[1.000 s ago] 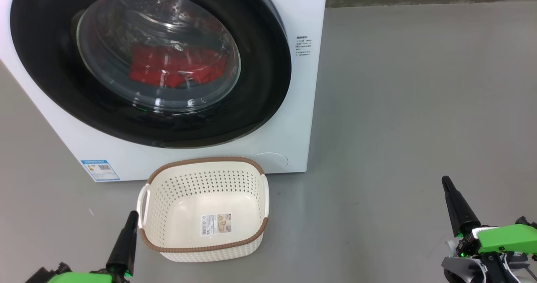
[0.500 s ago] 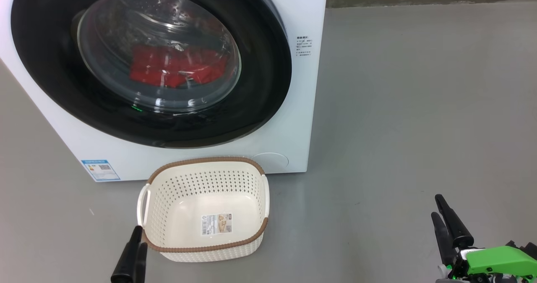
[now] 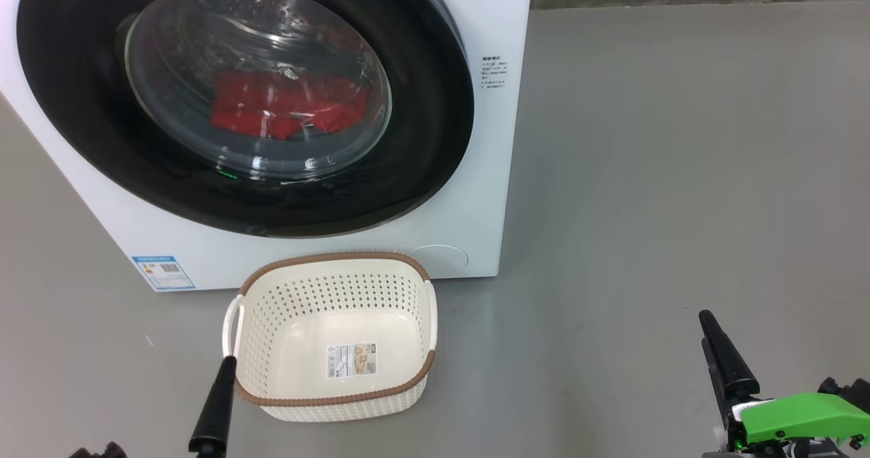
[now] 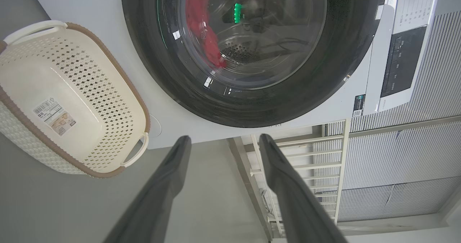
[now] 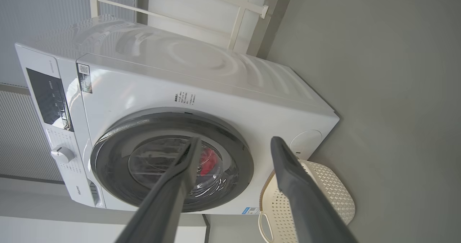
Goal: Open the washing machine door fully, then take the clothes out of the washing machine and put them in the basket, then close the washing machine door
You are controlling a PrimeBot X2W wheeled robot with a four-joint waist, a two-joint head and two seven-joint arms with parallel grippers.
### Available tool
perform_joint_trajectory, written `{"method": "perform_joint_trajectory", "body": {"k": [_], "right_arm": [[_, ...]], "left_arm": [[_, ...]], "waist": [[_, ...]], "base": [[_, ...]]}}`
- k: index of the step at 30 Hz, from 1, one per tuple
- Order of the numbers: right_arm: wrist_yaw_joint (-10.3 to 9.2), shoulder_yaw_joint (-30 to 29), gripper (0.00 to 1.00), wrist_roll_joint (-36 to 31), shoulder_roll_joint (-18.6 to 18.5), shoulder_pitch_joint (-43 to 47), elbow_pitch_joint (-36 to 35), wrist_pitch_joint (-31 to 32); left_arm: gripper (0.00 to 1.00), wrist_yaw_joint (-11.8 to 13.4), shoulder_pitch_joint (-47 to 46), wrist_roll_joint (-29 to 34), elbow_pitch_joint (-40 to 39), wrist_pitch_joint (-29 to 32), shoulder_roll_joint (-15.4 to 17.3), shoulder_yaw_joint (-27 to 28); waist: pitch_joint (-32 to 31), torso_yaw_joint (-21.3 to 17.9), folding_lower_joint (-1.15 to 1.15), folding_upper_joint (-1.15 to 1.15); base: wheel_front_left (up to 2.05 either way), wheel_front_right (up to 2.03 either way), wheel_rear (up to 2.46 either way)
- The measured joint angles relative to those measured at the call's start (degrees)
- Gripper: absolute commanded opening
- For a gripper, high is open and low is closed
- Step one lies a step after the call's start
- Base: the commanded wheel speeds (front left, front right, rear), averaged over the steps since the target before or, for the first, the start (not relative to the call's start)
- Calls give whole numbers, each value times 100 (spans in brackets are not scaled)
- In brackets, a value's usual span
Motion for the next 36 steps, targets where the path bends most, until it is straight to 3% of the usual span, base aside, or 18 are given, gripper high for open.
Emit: {"method": "perform_joint_trajectory", "body": {"k": [15, 36], "right_arm": [[0, 193, 100, -1168, -115, 1, -80, -237], [0, 413, 100, -2555, -216, 4, -180, -558]], "left_arm": [[100, 100, 90, 1428, -240, -253, 18, -197], [100, 277, 140, 2932, -483, -604, 104, -486]], "waist": [[1, 26, 0, 0], [7, 43, 0, 0]], "base": [[0, 0, 0], [0, 0, 0]]}}
